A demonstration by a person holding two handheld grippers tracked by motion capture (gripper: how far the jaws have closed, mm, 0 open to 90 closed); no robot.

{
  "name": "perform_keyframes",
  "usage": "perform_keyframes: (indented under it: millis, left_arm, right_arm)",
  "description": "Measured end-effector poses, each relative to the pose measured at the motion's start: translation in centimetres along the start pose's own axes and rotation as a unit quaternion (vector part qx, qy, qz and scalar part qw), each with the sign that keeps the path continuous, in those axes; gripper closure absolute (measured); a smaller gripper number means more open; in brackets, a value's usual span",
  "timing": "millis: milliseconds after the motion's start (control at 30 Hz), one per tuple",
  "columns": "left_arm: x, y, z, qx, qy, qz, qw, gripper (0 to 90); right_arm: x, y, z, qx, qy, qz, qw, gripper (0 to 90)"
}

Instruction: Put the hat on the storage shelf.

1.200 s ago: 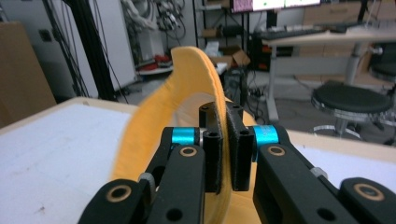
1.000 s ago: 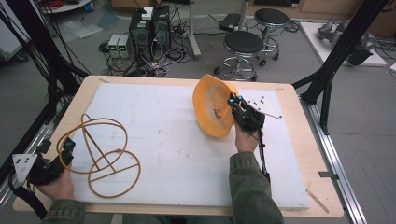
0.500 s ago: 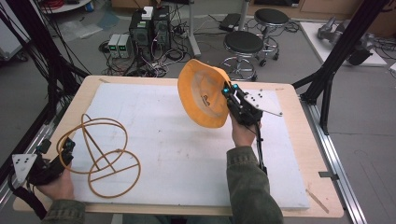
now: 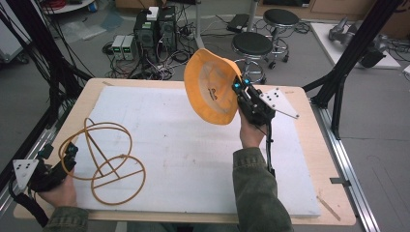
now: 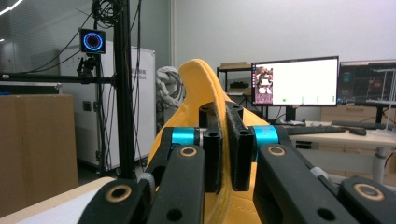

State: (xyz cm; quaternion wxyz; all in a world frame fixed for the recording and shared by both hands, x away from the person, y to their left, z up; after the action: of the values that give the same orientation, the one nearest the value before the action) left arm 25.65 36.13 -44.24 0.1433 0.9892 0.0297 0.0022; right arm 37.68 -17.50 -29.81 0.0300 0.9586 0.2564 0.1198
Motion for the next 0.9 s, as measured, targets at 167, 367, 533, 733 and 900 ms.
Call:
perform_keyframes:
  millis: [167,367,533,733,900]
  left_arm:
    - [0.0,0.0,0.0,0.000,0.000,0.000,1.0000,27.8]
    - [0.0,0.0,0.0,0.000,0.000,0.000,1.0000,27.8]
    - [0.0,0.0,0.0,0.000,0.000,0.001,1.0000,27.9]
    - [0.0,0.0,0.0,0.000,0.000,0.001,1.0000,27.9]
    - [-0.1,0.0,0.0,-0.002,0.002,0.001,1.0000,27.9]
  right_arm:
    - [0.2,-0.5,-0.6,-0.008,0.010,-0.001,0.9999,86.3]
    - [0.5,-1.1,-1.4,-0.017,0.018,-0.007,0.9997,86.2]
    - [1.2,-1.9,-2.4,-0.021,0.026,-0.016,0.9993,86.2]
    - [2.6,-4.1,-3.5,-0.025,0.035,-0.038,0.9983,86.2]
    - [4.0,-6.3,-4.1,-0.026,0.037,-0.056,0.9974,86.2]
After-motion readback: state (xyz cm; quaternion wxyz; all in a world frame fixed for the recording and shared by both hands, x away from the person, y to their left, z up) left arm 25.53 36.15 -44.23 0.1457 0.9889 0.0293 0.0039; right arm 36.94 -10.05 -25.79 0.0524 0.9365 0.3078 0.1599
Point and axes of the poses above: each handheld gripper's, and its own axes: x roughly forward along the jaws, z roughly out of its underside, y roughly to its right, the point moved 2 cm from there along x, roughly forward along the jaws, and after that the axes turned 8 degrees about -x, right-handed, at the moved point
